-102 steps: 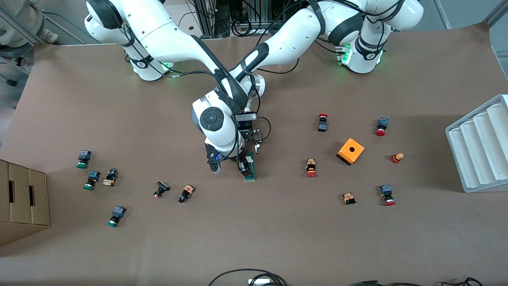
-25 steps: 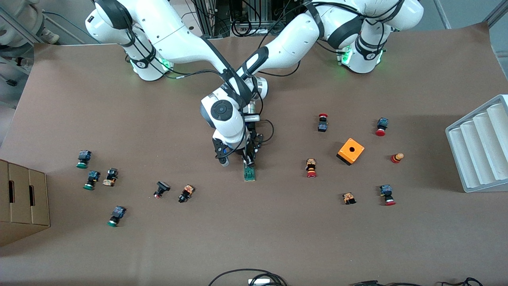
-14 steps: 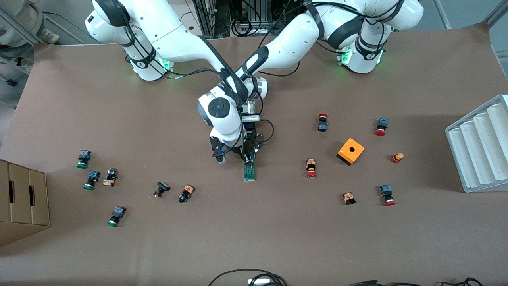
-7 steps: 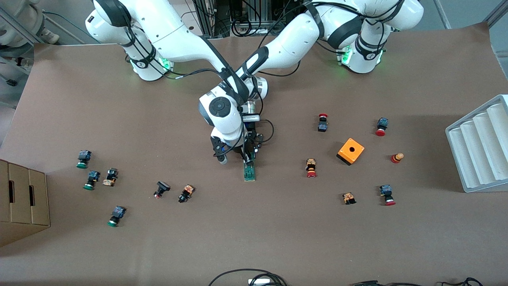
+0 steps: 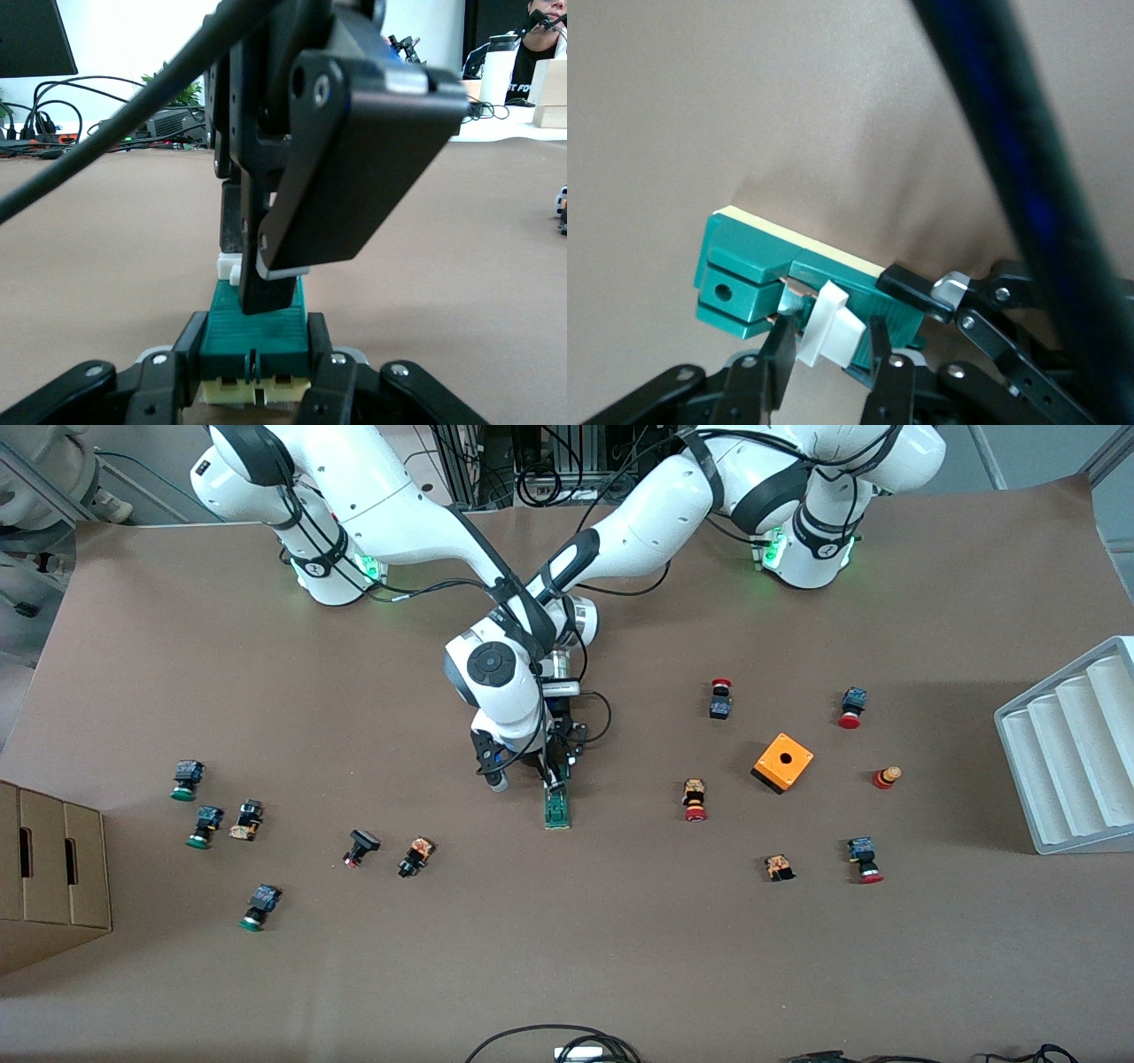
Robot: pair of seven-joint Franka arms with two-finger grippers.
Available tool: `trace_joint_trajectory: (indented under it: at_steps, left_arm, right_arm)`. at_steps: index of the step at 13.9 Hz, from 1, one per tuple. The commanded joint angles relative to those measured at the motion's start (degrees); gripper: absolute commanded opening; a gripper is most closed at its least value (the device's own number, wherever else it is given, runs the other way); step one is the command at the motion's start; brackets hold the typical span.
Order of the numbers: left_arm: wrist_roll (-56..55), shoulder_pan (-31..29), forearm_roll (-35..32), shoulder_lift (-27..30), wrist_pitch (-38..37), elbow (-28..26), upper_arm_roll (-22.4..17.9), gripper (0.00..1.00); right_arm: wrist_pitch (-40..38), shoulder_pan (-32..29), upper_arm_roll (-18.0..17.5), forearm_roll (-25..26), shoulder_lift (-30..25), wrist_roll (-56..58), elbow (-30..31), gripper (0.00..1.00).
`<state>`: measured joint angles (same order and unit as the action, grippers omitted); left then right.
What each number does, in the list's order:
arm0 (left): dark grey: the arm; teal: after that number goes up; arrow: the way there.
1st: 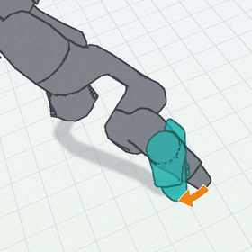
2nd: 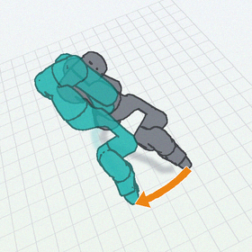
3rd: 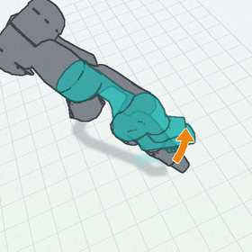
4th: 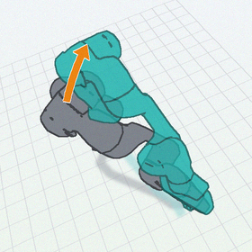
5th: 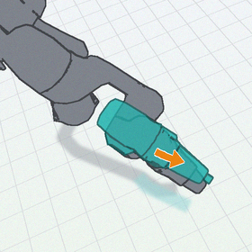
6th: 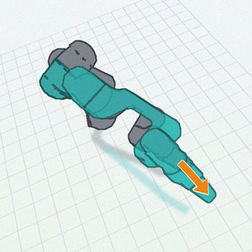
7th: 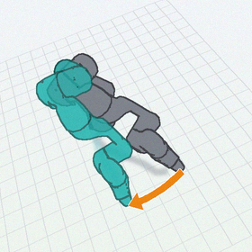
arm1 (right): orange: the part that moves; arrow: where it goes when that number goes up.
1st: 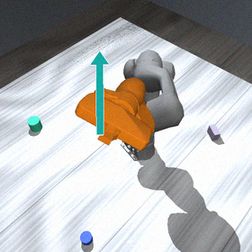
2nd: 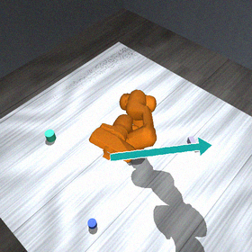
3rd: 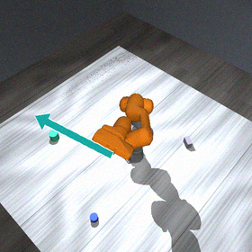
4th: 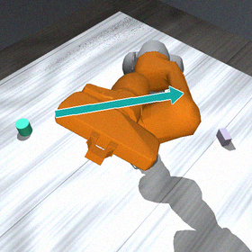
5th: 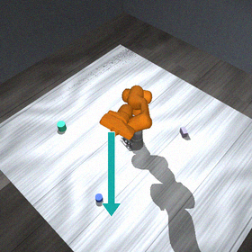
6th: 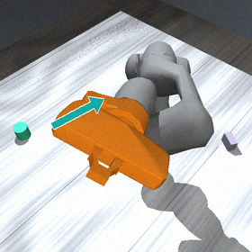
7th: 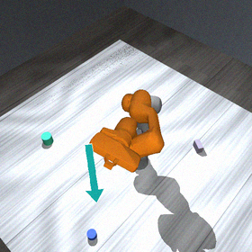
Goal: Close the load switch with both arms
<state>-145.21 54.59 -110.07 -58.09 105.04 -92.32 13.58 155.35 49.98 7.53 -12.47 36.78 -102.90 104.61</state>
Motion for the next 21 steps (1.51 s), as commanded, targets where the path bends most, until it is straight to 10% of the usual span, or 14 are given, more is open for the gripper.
trace_joint_trajectory:
  at_steps: [1, 21]
  left_arm:
    - [-0.2, 0.0, -1.2, -0.3, 0.0, 0.7, 0.2, 0.48]
    - [-0.2, 0.0, -1.2, -0.3, 0.0, 0.7, 0.2, 0.48]
  right_arm:
    - [1.8, 0.5, 0.2, 1.1, 0.2, -1.3, 0.4, 0.38]
    - [-0.7, -1.1, 0.2, -4.3, 1.3, -1.3, -6.5, 0.38]
